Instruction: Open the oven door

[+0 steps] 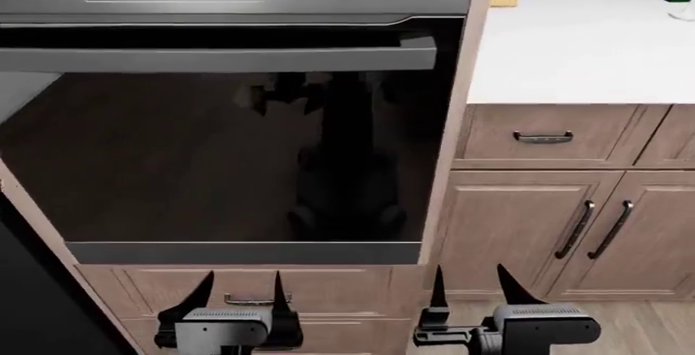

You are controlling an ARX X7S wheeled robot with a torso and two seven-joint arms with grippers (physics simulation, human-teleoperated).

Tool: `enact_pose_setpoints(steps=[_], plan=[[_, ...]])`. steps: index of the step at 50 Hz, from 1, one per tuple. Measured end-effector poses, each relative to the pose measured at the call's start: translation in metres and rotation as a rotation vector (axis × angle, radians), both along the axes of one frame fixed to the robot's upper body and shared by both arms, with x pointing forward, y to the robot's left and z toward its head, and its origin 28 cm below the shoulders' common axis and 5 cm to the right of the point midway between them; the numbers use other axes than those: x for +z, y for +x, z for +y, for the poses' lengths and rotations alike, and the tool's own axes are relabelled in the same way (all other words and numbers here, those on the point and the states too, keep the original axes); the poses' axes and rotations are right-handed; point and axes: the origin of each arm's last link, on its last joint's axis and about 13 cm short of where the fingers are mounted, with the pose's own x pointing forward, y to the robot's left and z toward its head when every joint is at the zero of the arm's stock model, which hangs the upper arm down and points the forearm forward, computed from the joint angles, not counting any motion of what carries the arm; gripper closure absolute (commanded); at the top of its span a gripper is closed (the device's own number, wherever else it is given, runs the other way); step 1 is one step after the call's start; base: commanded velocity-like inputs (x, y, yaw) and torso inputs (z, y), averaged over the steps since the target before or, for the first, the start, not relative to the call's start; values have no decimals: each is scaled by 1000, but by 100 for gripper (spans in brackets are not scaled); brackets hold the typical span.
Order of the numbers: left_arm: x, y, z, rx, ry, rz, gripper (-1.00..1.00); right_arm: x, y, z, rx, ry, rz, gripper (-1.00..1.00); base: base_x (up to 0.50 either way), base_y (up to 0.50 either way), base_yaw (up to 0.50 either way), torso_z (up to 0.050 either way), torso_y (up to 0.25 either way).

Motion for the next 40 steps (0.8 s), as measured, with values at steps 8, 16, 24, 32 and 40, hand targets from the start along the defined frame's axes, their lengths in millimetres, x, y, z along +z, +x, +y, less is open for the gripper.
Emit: enact_pose_setpoints(steps=[8,16,24,32,40], plan=[[0,2,1,-2,0,-2,-100,1,1,0,0,19,9,-100,158,-500,0,0,0],[1,2,2,-1,1,-3,-100,2,2,0,-2,35,17,-100,86,-500,0,0,0],[1,2,2,1,1,-3,-100,2,2,-1,-3,45,23,-100,73,-500,0,0,0],[1,3,2,2,2,-4,-100,2,3,-2,-6,51,24,-100,75,-500,0,0,2],[2,3,2,1,4,-6,-100,2,3,-2,-8,54,22,-100,68,-500,0,0,0]])
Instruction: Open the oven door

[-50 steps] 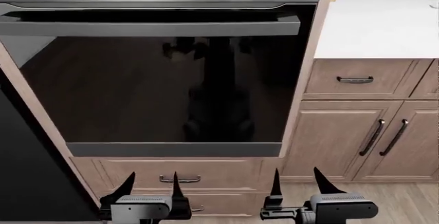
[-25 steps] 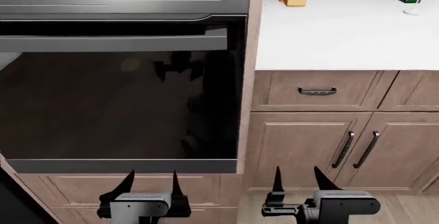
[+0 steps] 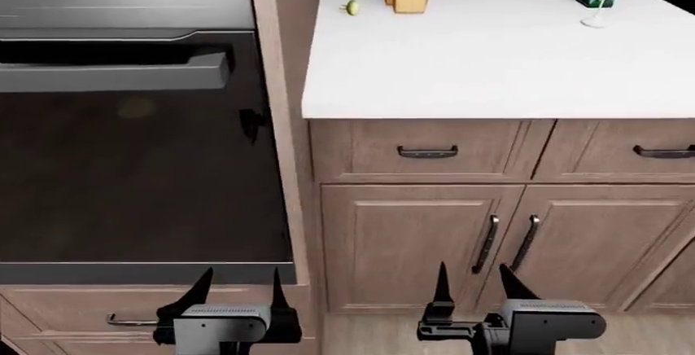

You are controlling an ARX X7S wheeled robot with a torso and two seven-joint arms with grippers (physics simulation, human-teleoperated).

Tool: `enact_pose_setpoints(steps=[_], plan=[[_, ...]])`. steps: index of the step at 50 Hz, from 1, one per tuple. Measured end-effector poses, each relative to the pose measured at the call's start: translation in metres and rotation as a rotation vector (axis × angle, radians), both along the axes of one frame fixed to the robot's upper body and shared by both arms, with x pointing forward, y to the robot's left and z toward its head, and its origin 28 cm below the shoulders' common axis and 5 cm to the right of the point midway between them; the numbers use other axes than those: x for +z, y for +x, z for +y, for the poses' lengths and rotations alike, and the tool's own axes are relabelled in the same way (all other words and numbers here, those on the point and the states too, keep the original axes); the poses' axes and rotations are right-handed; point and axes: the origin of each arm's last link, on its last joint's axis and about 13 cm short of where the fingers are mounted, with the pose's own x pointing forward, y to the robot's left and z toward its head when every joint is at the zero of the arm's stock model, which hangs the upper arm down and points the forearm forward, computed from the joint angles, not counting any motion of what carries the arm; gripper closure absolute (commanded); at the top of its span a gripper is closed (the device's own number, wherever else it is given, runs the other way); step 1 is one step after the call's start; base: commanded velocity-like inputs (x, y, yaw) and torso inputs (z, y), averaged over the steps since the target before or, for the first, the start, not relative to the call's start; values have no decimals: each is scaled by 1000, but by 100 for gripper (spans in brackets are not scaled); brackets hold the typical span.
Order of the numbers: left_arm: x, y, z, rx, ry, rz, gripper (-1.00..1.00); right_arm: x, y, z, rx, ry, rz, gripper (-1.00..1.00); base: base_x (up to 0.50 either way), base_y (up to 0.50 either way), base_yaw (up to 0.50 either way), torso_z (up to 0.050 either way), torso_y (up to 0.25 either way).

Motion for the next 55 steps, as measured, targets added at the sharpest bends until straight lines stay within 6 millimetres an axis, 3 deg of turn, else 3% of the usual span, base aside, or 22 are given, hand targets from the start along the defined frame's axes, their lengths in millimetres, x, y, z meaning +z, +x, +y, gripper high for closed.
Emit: enact_pose_setpoints(steps=[31,36,55], plan=[[0,-1,1,-4,3,1,-100,-1,-1,-1,-9,7,0,-100,48,-498,0,0,0],[0,-1,0,-7,0,1,-100,-1,-1,-2,-15,-6,-7,-100,0,0,0,0,0],[1,0,-1,-8,-2,-2,-100,1,0,-2,-11,-76,-28,-100,-61,-3,500,0,0]])
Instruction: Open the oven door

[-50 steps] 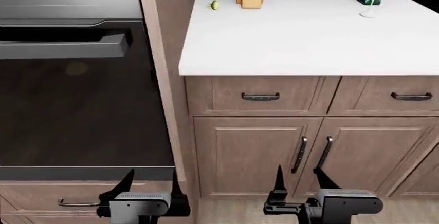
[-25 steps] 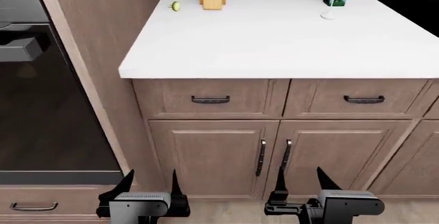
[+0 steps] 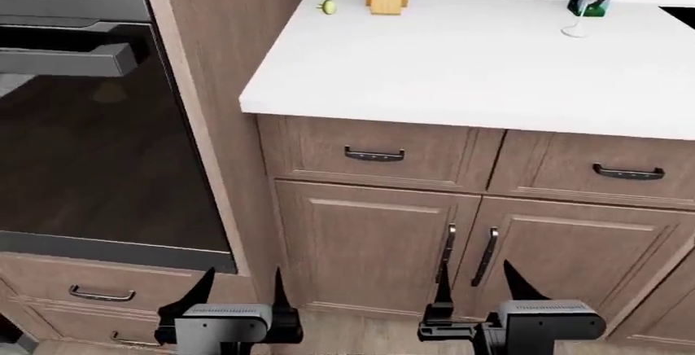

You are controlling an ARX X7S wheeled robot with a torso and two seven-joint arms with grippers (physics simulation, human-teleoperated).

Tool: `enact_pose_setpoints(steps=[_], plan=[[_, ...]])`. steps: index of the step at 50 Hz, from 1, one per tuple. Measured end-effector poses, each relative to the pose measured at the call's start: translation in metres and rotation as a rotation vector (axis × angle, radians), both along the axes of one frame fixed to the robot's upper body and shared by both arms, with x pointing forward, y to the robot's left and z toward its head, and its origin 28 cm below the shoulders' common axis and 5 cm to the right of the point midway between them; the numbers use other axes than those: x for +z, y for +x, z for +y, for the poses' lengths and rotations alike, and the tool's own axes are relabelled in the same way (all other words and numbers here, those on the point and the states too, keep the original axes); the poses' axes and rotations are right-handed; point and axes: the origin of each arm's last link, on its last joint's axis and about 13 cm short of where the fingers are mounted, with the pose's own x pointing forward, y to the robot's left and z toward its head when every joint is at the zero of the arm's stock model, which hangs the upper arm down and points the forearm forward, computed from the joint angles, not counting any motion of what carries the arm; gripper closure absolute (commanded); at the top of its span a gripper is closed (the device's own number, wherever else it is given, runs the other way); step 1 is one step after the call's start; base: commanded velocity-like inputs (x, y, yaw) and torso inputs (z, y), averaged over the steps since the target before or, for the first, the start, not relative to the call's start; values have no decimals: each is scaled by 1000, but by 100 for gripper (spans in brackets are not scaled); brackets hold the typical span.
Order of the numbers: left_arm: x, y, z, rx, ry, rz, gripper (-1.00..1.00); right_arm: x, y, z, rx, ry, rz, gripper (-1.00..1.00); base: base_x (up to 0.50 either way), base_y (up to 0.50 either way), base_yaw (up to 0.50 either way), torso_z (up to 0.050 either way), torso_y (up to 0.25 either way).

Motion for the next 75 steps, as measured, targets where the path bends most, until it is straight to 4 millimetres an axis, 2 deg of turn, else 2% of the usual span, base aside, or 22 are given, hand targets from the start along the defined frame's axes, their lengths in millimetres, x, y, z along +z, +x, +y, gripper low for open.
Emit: enact_pose_setpoints(steps=[75], plan=[[-2,-3,1,-7,14,10,-100,-3,-5,1,9,-29,-14,-100,-58,-21,500,0,0]])
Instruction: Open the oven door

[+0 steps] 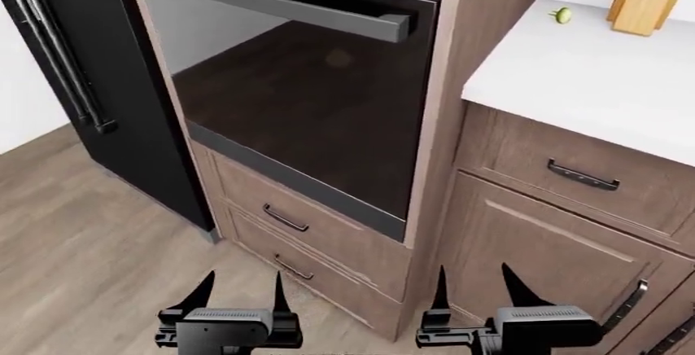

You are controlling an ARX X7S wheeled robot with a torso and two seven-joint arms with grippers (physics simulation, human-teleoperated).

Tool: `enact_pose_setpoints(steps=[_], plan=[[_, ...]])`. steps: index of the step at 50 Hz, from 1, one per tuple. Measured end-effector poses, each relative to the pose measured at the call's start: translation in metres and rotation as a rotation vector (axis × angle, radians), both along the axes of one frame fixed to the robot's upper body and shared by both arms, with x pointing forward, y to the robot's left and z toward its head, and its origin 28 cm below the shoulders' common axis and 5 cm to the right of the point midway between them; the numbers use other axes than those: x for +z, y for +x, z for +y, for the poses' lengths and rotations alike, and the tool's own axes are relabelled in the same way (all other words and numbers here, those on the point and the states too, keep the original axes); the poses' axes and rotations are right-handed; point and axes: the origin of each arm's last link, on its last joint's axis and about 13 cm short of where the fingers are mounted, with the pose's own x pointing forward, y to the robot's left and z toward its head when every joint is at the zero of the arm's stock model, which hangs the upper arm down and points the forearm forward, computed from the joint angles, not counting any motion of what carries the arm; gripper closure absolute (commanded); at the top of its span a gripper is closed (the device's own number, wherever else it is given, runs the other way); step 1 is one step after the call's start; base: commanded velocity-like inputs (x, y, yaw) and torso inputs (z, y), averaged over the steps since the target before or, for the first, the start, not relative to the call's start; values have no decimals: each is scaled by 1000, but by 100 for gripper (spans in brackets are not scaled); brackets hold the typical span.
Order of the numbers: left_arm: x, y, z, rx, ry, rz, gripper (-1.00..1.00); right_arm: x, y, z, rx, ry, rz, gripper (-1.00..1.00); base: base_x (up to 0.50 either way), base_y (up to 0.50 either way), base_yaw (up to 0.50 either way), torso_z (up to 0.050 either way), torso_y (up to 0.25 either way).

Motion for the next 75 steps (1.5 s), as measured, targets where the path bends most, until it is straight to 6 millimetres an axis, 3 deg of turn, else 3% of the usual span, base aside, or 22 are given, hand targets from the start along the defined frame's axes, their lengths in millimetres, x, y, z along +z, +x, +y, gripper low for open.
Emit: enact_pose_setpoints(steps=[9,31,75], plan=[[0,0,0,-1,1,1,-100,0,0,0,-2,4,-2,-100,-48,-34,447,0,0],[0,0,-1,-6,2,0,-100,0,0,-1,-11,29,23,-100,104,-264,0,0,0],[2,2,1,4,8,-10,-100,3,2,-1,-13,49,-4,-100,405,198,0,0,0]])
